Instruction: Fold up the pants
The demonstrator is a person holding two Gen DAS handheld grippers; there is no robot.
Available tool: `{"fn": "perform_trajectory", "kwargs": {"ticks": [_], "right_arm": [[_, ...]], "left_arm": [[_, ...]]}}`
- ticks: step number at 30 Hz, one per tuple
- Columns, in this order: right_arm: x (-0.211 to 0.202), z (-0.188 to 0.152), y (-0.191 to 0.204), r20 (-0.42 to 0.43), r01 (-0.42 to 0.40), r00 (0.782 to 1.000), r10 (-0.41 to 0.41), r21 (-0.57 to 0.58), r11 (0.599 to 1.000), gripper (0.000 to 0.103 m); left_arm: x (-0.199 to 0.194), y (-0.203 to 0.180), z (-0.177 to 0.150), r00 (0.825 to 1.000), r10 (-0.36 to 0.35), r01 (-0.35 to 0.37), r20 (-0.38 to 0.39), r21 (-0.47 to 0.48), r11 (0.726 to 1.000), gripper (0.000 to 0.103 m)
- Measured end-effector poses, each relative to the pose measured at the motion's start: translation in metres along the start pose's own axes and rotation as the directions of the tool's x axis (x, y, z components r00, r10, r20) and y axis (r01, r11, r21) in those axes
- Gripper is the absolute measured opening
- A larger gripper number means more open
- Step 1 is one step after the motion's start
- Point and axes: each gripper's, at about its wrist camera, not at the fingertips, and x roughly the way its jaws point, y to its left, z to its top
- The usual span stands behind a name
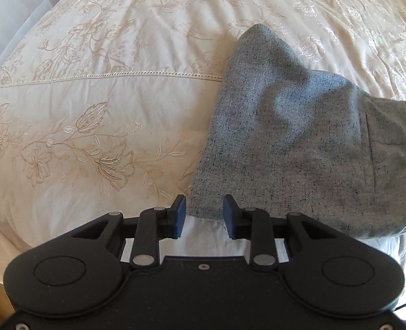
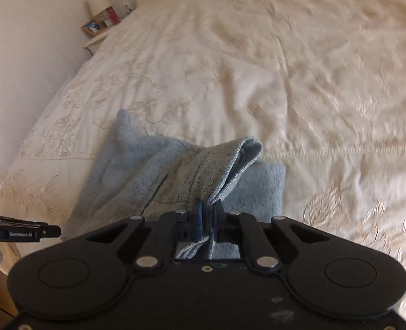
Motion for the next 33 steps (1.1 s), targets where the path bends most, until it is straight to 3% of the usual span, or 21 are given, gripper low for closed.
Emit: {"fn": "perform_trajectory", "kwargs": {"ticks": [2,6,8,13,19,24,27,30,33], "right_arm": [[-0.001,0.007,-0.006,0.009,0.005,1.000,-0.005,0.039,0.999,0.008],[0.043,-0.006,-0.039,-0.129,0.091,0.989,-0.075,0.124,0.988,0.010],[0.053,-0.012,-0.046,-0.158,0.099,0.984,-0.076,0.141,0.985,0.012],[0.045,-0.013,-0.036,-0.130,0.129,0.985,-0.116,0.099,0.987,0.019],[0.019,-0.012,-0.023,-0.020,0.230,0.973,-0.229,0.098,0.968,0.019],[0.000,-0.012,-0.011,0.016,0.246,0.967,-0.253,0.181,0.952,0.019],[0.001,-0.014,-0.005,0.004,0.267,0.962,-0.274,0.213,0.940,0.020],[0.005,-0.016,0.004,-0.006,0.287,0.956,-0.294,0.237,0.928,0.019],[0.008,-0.018,0.013,-0.011,0.302,0.951,-0.310,0.258,0.918,0.020]], "left_arm": [[-0.002,-0.002,0.002,1.000,-0.009,0.009,0.012,-0.009,1.000,0.040],[-0.001,-0.007,0.005,1.000,-0.021,0.021,0.009,-0.021,1.000,0.040],[-0.002,-0.011,0.007,1.000,-0.018,0.019,0.008,-0.012,1.000,0.040],[-0.006,-0.023,0.022,0.998,-0.042,0.039,0.052,0.043,0.998,0.040],[0.001,-0.051,0.074,0.985,-0.131,0.106,0.114,0.200,0.974,0.040],[0.025,-0.082,0.114,0.977,-0.190,0.151,0.094,0.319,0.935,0.040],[0.050,-0.094,0.131,0.980,-0.187,0.151,0.066,0.366,0.918,0.041],[0.079,-0.094,0.149,0.988,-0.150,0.121,0.048,0.377,0.918,0.043],[0.104,-0.082,0.172,0.988,-0.153,0.138,0.019,0.330,0.934,0.044]]}}
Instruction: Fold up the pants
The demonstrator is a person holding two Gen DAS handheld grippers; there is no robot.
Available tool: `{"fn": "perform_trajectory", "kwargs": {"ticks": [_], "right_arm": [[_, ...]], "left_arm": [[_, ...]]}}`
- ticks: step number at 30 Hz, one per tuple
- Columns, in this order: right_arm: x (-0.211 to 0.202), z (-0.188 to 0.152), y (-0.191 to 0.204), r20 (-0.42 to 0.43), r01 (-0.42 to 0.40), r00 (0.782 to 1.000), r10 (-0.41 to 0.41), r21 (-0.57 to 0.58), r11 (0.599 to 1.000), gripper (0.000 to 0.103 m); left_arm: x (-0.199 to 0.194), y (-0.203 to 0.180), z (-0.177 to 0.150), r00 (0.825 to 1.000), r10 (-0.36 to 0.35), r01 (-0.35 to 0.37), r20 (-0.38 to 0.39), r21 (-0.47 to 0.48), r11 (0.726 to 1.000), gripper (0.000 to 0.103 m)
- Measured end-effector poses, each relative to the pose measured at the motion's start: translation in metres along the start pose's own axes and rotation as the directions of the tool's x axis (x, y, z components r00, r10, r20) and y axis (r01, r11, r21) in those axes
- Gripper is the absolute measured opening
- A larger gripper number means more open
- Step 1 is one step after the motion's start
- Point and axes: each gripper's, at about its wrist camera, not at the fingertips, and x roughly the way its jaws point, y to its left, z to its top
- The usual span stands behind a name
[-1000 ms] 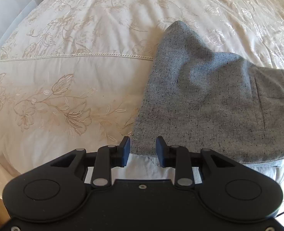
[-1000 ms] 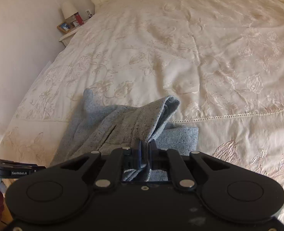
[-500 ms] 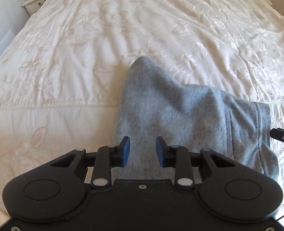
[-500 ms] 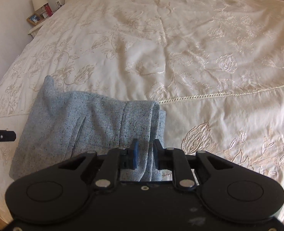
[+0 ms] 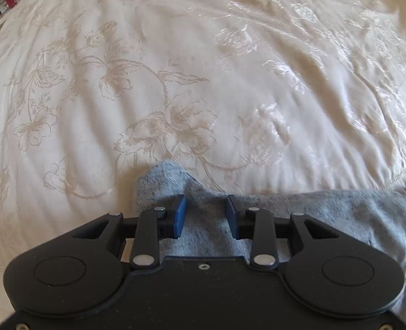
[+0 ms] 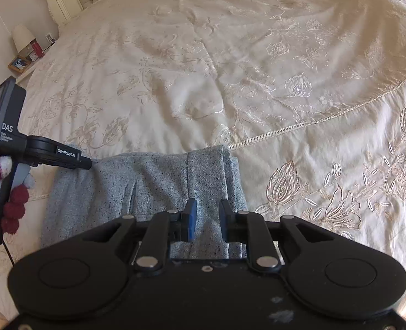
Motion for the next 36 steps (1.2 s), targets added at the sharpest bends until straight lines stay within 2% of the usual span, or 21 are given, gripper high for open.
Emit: {"fn": "perform_trajectory", "kwargs": {"ticks": [3,5,9,14,16,19,21,24,28,31,36], "right_arm": [[0.000,-0.003,0.006,-0.003,0.004,1.000,-0.004,0.014,1.000,0.024],[0.002,-0.006,0.012,-0.007,-0.002,1.000,0.002,0.009,1.000,0.026],[0.005,-0.016,0.028,0.013,0.003,1.000,-0.002,-0.080,0.997,0.029],[0.010,-0.030,0.049,0.017,0.008,1.000,-0.004,-0.218,0.976,0.031],[0.015,-0.037,0.053,-0.009,-0.009,1.000,0.007,-0.278,0.961,0.033],[0.030,-0.050,0.052,-0.046,0.028,0.998,-0.047,-0.353,0.935,0.033],[0.037,-0.056,0.043,-0.051,0.059,0.995,-0.083,-0.368,0.928,0.036],[0.030,-0.049,0.031,-0.065,0.037,0.996,-0.062,-0.332,0.943,0.037],[0.020,-0.038,0.009,-0.042,0.049,0.997,-0.061,-0.243,0.969,0.039],[0.028,-0.030,-0.014,-0.071,0.043,0.996,-0.054,-0.153,0.987,0.041],[0.053,-0.020,-0.043,-0.132,-0.048,0.990,0.041,-0.053,0.997,0.048]], "left_arm": [[0.005,0.015,0.014,1.000,-0.018,0.018,0.005,-0.047,0.999,0.044],[-0.001,0.023,0.021,1.000,0.003,-0.002,0.019,-0.066,0.998,0.044],[-0.029,0.044,0.011,0.998,0.002,0.004,0.068,-0.089,0.996,0.044],[-0.060,0.049,-0.048,0.997,-0.001,0.003,0.074,-0.028,1.000,0.045],[-0.064,0.045,-0.080,0.999,-0.027,0.028,0.034,-0.018,0.999,0.045],[-0.055,0.030,-0.122,0.998,-0.033,0.033,-0.051,0.010,0.999,0.045],[-0.050,0.024,-0.143,0.997,-0.013,0.015,-0.074,0.024,1.000,0.046],[-0.056,0.019,-0.157,0.999,0.014,-0.014,-0.040,0.007,1.000,0.046],[-0.054,0.024,-0.146,0.999,0.007,-0.008,-0.040,-0.025,1.000,0.054],[-0.047,0.032,-0.134,0.999,-0.023,0.022,-0.022,-0.049,0.999,0.059],[-0.029,0.043,-0.115,0.996,-0.072,0.065,-0.059,-0.102,0.993,0.069]]}}
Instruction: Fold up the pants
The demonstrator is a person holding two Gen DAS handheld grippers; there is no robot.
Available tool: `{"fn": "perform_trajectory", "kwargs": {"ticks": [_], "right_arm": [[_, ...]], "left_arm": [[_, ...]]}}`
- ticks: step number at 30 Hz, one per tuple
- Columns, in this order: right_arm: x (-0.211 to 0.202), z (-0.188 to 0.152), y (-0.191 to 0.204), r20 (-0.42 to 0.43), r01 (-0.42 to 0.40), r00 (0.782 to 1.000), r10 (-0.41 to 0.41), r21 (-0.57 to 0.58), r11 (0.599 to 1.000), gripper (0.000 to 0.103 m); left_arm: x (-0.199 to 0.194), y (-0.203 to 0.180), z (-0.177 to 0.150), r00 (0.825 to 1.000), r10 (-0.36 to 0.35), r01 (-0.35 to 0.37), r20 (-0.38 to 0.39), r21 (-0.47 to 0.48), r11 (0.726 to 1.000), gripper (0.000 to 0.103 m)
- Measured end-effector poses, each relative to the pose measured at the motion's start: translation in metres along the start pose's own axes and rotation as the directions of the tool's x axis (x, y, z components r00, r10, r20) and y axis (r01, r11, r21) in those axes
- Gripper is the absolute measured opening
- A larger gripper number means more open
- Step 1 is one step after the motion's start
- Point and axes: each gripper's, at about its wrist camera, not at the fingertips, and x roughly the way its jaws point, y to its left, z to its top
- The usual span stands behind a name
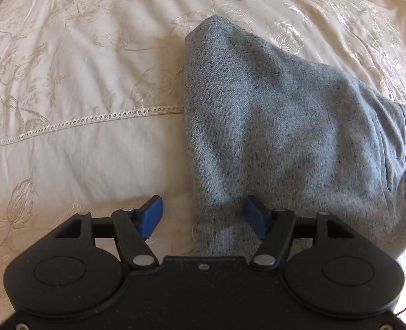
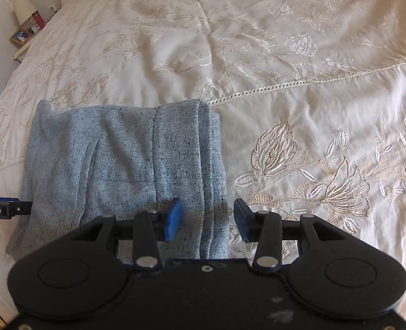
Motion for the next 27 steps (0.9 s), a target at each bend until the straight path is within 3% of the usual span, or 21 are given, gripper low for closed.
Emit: {"fn": "perform_trajectory", "kwargs": {"ticks": [8,17,20,21,23,26,27], "right_arm": [[0.020,0.015,-0.023,-0.054,-0.132,0.989,0.134,0.047,0.990,0.056],[0.028,0.022,-0.020,-0.058,-0.187,0.980,0.190,0.044,0.981,0.057],[0.029,0.027,-0.025,-0.088,-0.212,0.971,0.220,0.094,0.973,0.052],[0.030,0.029,-0.027,-0.096,-0.224,0.967,0.235,0.115,0.968,0.046],[0.028,0.031,-0.027,-0.100,-0.251,0.959,0.265,0.134,0.959,0.035],[0.017,0.032,-0.016,-0.086,-0.264,0.959,0.271,0.084,0.961,0.032],[0.015,0.031,-0.015,-0.082,-0.274,0.957,0.280,0.077,0.959,0.032]], "left_arm": [[0.011,-0.004,-0.002,1.000,0.025,-0.026,0.018,0.022,0.999,0.087],[0.020,0.001,0.006,1.000,0.005,-0.005,0.025,-0.001,1.000,0.092],[0.018,0.004,0.008,1.000,0.000,0.001,0.019,-0.033,0.999,0.092],[0.017,0.004,0.009,1.000,-0.005,0.006,0.018,-0.044,0.999,0.091],[0.013,0.006,0.007,0.998,-0.051,0.052,0.022,-0.078,0.996,0.080],[0.008,0.005,0.004,0.977,-0.211,0.211,0.007,-0.106,0.972,0.079],[0.008,0.001,0.003,0.980,-0.199,0.199,0.006,-0.089,0.976,0.079]]}}
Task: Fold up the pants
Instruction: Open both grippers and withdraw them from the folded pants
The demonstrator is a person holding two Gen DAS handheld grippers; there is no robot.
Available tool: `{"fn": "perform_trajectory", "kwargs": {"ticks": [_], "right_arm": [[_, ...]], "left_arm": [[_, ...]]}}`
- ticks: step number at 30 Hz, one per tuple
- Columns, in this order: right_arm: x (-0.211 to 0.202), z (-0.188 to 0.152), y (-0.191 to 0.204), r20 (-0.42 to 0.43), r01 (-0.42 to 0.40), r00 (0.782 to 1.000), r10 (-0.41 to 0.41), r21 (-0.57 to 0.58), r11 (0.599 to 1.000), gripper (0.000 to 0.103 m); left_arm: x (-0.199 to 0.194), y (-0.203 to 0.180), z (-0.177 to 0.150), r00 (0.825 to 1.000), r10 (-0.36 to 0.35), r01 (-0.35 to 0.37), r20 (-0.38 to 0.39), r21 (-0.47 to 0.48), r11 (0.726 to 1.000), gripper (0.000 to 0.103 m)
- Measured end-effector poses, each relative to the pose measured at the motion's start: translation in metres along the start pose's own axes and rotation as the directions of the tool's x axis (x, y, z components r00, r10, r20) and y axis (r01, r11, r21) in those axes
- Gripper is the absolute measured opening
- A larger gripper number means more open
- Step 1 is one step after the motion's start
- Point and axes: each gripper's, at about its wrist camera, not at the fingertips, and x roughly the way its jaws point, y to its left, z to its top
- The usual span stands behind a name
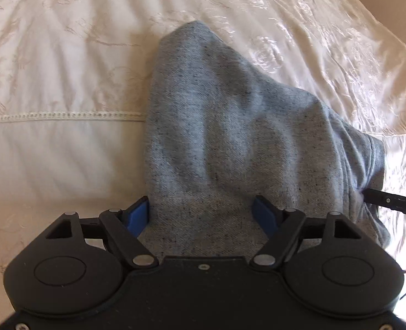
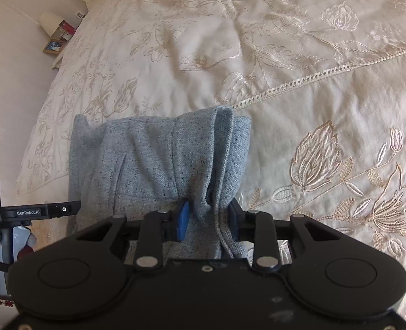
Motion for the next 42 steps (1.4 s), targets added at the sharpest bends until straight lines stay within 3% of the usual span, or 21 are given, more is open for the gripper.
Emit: {"fn": "perform_trajectory", "kwargs": {"ticks": [2,9,10,11,12,13,14,16,21,27,31,33,34,36,37,38,40,42], "right_arm": [[-0.001,-0.002,0.000,0.006,0.009,1.000,-0.009,0.000,1.000,0.034],[0.011,-0.003,-0.011,0.004,0.023,1.000,-0.023,0.065,0.998,0.042],[0.011,-0.004,-0.011,0.006,0.013,1.000,-0.014,0.071,0.997,0.038],[0.010,-0.004,-0.007,0.013,0.007,1.000,-0.008,0.065,0.998,0.030],[0.007,-0.004,-0.003,0.019,0.015,1.000,-0.016,0.049,0.999,0.020],[0.002,-0.004,0.005,0.029,0.038,0.999,-0.038,0.022,0.999,0.019],[-0.004,-0.003,0.014,0.040,0.049,0.998,-0.049,-0.011,0.999,0.018],[-0.018,-0.004,0.028,0.070,0.056,0.996,-0.052,-0.059,0.997,0.017],[-0.052,0.013,0.067,0.132,0.049,0.991,-0.024,-0.197,0.979,0.016],[-0.063,0.080,0.102,0.197,0.023,0.980,0.032,-0.273,0.962,0.016],[-0.049,0.135,0.118,0.230,0.032,0.972,0.038,-0.295,0.955,0.016],[-0.030,0.159,0.119,0.230,0.056,0.973,0.007,-0.269,0.961,0.023],[-0.015,0.169,0.117,0.228,0.104,0.973,-0.047,-0.243,0.964,0.026],[0.009,0.181,0.112,0.250,0.285,0.941,-0.230,-0.212,0.935,0.026],[0.016,0.183,0.111,0.256,0.349,0.921,-0.292,-0.214,0.912,0.026],[0.019,0.184,0.111,0.262,0.375,0.912,-0.316,-0.218,0.901,0.026],[0.013,0.178,0.112,0.280,0.348,0.917,-0.284,-0.214,0.913,0.026],[0.003,0.169,0.118,0.299,0.323,0.921,-0.248,-0.234,0.917,0.027]], "left_arm": [[0.004,-0.003,-0.001,0.999,0.042,-0.043,0.010,0.032,0.999,0.085],[0.010,0.000,0.004,0.997,0.076,-0.075,0.009,-0.056,0.996,0.083],[0.009,-0.002,0.004,0.998,0.063,-0.062,0.010,-0.060,0.996,0.067],[0.007,-0.005,0.005,1.000,0.022,-0.021,0.015,-0.066,0.998,0.043],[0.003,-0.007,0.005,1.000,0.015,-0.013,0.019,-0.081,0.997,0.032],[-0.004,-0.011,0.004,0.997,0.061,-0.057,0.039,-0.088,0.995,0.020],[-0.010,-0.016,0.002,0.994,0.094,-0.089,0.060,-0.078,0.993,0.016],[-0.025,-0.023,-0.003,0.986,0.131,-0.125,0.106,-0.057,0.990,0.015],[-0.066,-0.037,-0.002,0.967,0.146,-0.136,0.207,-0.065,0.989,0.010],[-0.105,-0.039,0.051,0.938,0.149,-0.136,0.313,-0.063,0.989,0.010],[-0.103,-0.029,0.095,0.925,0.168,-0.152,0.340,-0.074,0.986,0.011],[-0.088,-0.021,0.117,0.923,0.227,-0.206,0.312,-0.100,0.973,0.021],[-0.076,-0.013,0.124,0.910,0.304,-0.279,0.281,-0.127,0.952,0.020],[-0.063,0.002,0.130,0.888,0.398,-0.364,0.229,-0.180,0.914,0.019],[-0.062,0.009,0.128,0.888,0.409,-0.369,0.212,-0.205,0.907,0.019],[-0.063,0.014,0.125,0.891,0.406,-0.360,0.203,-0.230,0.904,0.019],[-0.069,0.018,0.113,0.897,0.387,-0.332,0.212,-0.252,0.909,0.019],[-0.075,0.011,0.103,0.889,0.403,-0.351,0.218,-0.241,0.905,0.019]]}}
